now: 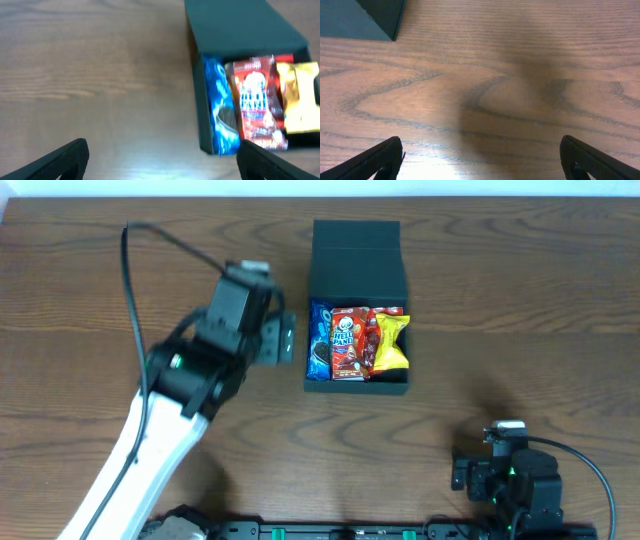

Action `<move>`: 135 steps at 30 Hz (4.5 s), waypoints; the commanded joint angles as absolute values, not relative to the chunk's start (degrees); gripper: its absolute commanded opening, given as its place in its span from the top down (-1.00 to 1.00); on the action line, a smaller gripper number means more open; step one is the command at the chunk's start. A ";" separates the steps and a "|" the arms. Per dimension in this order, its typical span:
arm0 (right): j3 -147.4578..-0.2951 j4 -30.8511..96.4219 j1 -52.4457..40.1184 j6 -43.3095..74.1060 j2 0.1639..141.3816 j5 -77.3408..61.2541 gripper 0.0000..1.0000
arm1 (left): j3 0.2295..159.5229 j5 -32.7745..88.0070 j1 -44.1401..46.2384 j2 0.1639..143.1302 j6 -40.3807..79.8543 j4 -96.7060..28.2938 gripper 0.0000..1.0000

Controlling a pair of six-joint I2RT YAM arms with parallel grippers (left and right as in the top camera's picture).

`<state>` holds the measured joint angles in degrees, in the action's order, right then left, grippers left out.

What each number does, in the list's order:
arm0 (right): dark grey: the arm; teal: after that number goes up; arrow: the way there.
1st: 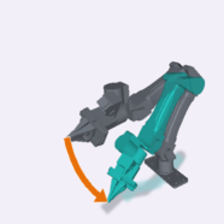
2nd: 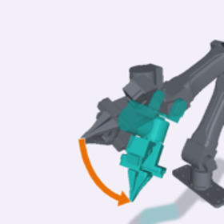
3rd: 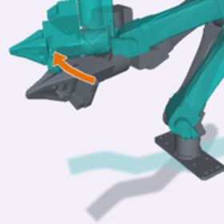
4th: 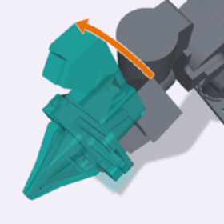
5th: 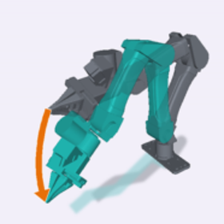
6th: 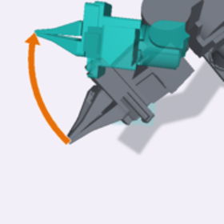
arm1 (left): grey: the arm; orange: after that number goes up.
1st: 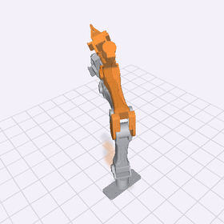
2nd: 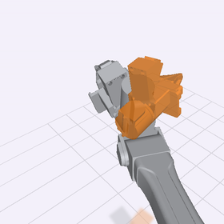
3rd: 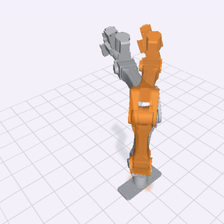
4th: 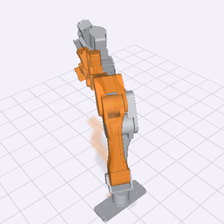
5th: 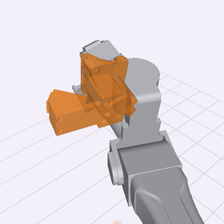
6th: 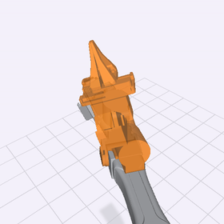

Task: Pack container
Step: 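Withdraw the left gripper from the box toward the left, then move the left gripper to the top edge of the raised lid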

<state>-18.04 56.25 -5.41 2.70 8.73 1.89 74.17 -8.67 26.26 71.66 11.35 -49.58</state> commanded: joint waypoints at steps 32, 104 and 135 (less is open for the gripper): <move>-17.85 54.19 -4.89 2.11 8.43 3.57 -0.98 | 67.26 -0.19 26.26 66.35 11.57 -50.92 -0.91; -58.13 51.62 -11.66 22.06 59.24 -5.32 -0.99 | 124.62 46.57 3.53 136.33 23.68 -40.12 -0.91; -58.13 53.56 -11.66 22.26 59.27 -1.50 -0.99 | 124.57 40.49 7.46 144.11 21.80 -39.51 -0.91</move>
